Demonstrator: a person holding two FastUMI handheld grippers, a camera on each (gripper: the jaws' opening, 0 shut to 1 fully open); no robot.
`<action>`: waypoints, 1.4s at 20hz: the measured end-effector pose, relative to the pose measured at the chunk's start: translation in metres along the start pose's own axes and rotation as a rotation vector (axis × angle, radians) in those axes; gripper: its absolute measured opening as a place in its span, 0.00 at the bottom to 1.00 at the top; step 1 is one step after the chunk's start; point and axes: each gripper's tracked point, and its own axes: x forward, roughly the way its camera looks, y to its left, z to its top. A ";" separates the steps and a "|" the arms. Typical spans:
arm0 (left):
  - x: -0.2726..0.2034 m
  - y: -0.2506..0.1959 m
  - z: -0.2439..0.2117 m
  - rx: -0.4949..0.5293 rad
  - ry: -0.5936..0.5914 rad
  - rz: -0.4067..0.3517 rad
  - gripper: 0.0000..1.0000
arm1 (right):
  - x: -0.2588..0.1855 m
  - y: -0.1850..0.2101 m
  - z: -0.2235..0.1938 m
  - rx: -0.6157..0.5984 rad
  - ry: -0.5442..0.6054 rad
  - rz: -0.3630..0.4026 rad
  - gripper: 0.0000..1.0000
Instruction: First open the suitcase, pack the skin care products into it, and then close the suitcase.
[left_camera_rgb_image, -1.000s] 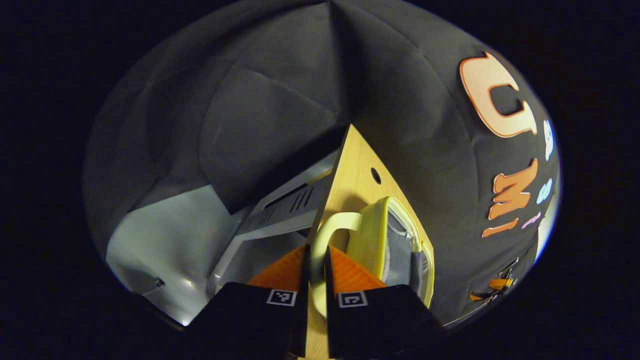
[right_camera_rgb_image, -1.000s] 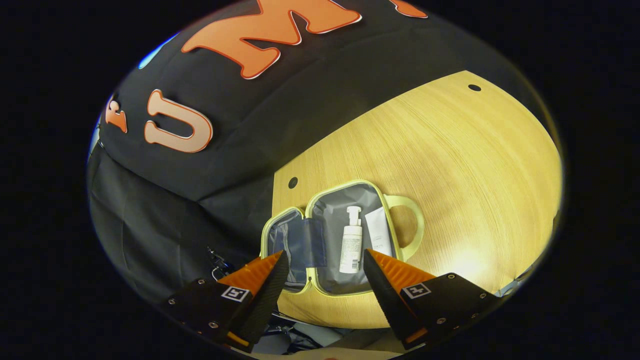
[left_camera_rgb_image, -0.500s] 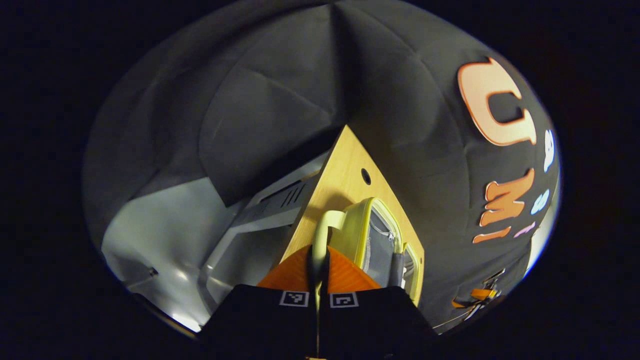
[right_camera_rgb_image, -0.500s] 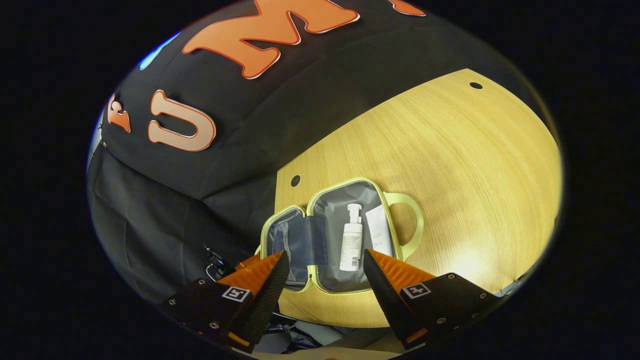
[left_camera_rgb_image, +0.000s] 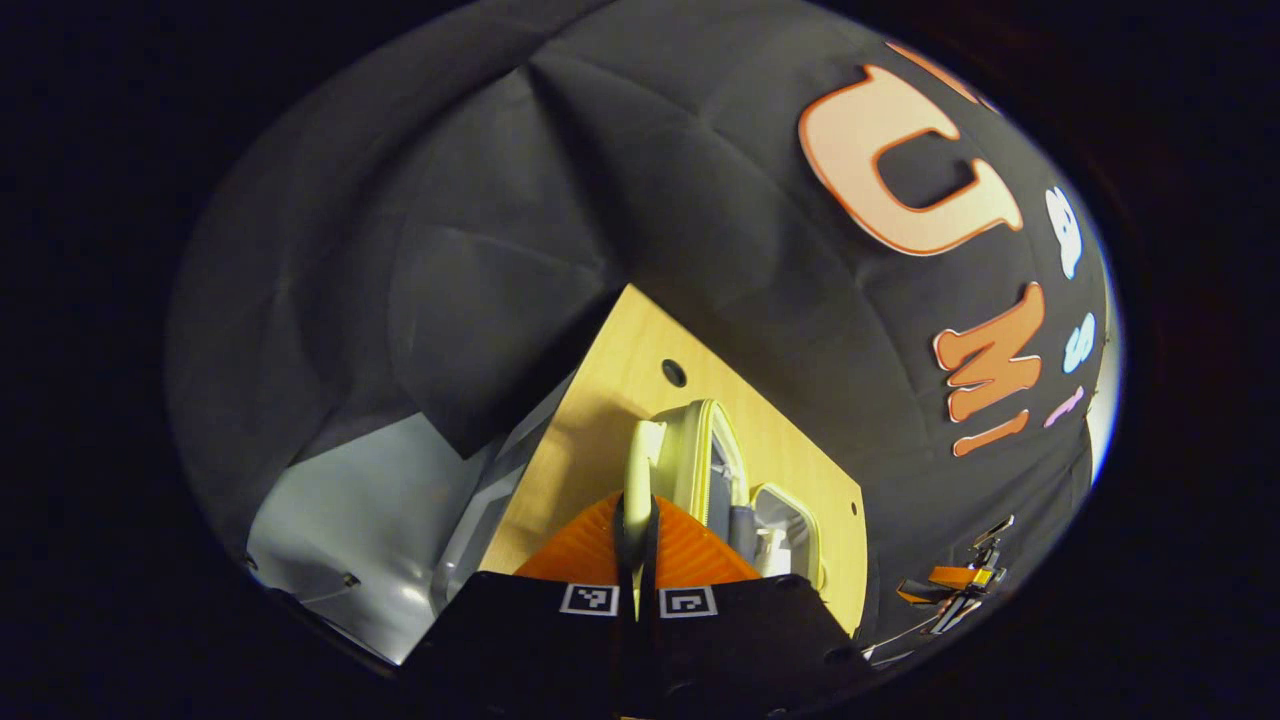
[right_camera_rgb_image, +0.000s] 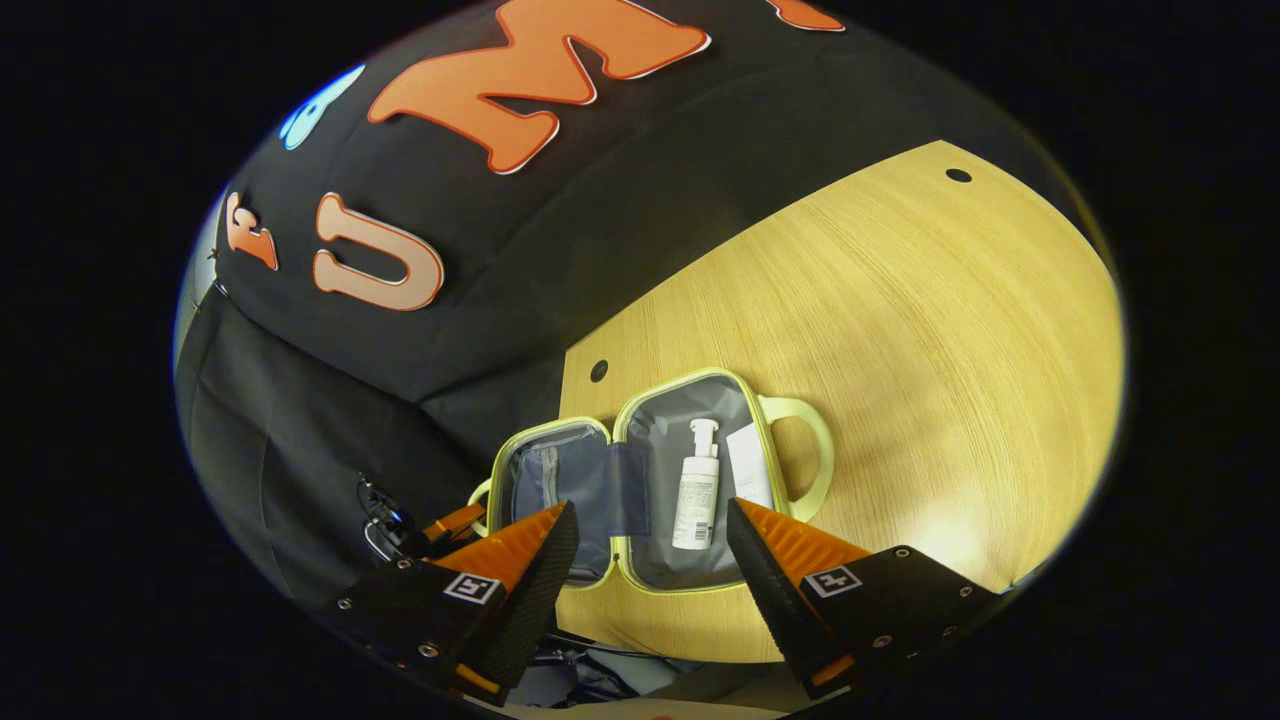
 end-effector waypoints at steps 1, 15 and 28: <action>-0.007 -0.018 0.003 0.030 -0.005 -0.006 0.01 | -0.004 -0.004 0.002 0.005 -0.006 0.011 0.95; -0.033 -0.248 -0.040 0.292 -0.025 -0.036 0.00 | -0.074 -0.096 0.053 -0.038 -0.009 0.098 0.94; 0.053 -0.384 -0.155 0.382 0.150 -0.092 0.01 | -0.151 -0.210 0.088 -0.029 -0.162 0.001 0.95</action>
